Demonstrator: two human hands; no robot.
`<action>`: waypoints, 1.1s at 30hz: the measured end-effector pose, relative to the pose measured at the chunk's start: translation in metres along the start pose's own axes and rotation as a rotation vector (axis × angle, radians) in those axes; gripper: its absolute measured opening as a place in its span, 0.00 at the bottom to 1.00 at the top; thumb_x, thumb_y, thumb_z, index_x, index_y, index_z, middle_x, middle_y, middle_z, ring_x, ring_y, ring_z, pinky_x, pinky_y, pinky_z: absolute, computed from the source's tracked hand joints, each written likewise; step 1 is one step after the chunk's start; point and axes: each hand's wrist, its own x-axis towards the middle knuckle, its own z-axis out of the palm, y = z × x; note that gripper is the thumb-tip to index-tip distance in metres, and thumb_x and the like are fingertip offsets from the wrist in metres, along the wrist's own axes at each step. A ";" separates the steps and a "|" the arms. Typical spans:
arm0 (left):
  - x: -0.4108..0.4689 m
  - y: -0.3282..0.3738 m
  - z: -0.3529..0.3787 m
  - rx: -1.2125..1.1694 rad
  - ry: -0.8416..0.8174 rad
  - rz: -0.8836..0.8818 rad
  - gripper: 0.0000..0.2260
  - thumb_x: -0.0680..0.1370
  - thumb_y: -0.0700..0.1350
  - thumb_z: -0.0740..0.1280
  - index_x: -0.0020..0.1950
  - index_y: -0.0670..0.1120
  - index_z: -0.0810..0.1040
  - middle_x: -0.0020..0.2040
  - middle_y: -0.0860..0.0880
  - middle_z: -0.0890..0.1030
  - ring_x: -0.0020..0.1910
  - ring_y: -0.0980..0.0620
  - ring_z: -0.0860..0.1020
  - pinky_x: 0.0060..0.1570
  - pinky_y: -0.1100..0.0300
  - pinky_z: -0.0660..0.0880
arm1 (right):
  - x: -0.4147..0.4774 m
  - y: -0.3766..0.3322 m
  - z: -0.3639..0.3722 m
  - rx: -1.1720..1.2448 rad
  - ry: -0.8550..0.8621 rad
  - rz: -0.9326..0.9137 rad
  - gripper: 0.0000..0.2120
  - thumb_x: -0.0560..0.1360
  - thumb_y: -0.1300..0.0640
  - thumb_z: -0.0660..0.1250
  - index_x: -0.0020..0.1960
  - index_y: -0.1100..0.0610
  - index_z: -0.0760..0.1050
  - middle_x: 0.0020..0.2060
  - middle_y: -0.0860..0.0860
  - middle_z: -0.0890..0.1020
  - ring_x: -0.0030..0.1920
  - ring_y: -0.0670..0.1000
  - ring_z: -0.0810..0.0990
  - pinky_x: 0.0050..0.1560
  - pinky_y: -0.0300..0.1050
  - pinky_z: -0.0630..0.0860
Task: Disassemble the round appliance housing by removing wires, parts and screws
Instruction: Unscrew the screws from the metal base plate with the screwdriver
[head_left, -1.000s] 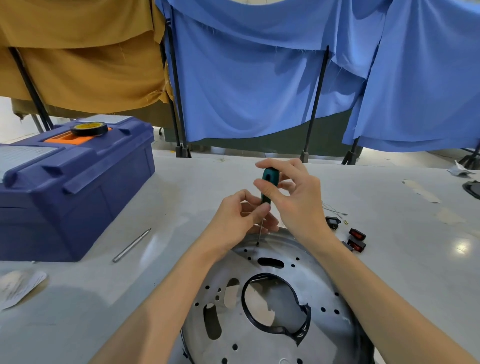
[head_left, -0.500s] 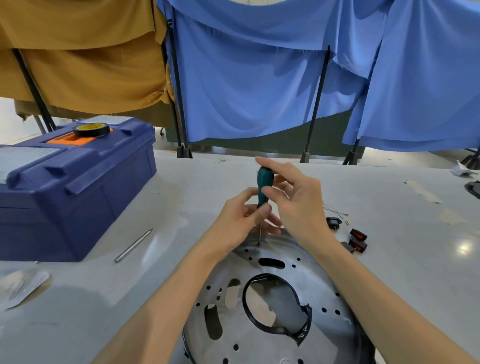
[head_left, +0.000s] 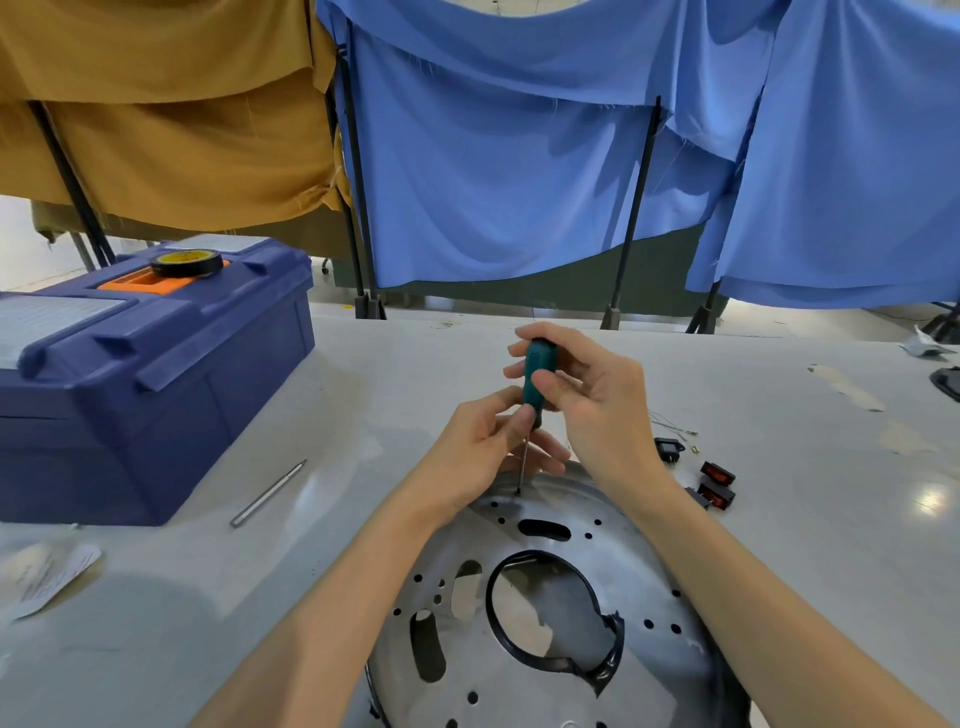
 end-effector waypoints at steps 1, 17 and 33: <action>0.000 -0.001 0.000 0.005 0.010 -0.005 0.10 0.82 0.45 0.59 0.61 0.45 0.74 0.46 0.41 0.85 0.45 0.42 0.84 0.50 0.49 0.81 | 0.000 0.000 0.000 0.003 -0.005 -0.003 0.17 0.75 0.72 0.63 0.57 0.56 0.78 0.49 0.53 0.82 0.49 0.48 0.84 0.50 0.41 0.80; 0.000 0.001 -0.001 0.034 0.087 -0.041 0.10 0.78 0.41 0.67 0.58 0.40 0.73 0.41 0.44 0.85 0.41 0.46 0.85 0.41 0.64 0.79 | -0.001 0.003 0.004 -0.138 0.000 -0.028 0.13 0.73 0.59 0.71 0.55 0.46 0.77 0.53 0.49 0.76 0.53 0.44 0.77 0.58 0.43 0.76; 0.000 0.002 0.001 0.023 0.063 -0.017 0.08 0.80 0.44 0.64 0.59 0.47 0.75 0.42 0.45 0.85 0.41 0.44 0.85 0.42 0.62 0.80 | 0.000 0.006 0.002 -0.150 0.088 -0.031 0.18 0.74 0.59 0.71 0.60 0.43 0.76 0.49 0.48 0.78 0.47 0.42 0.77 0.51 0.35 0.77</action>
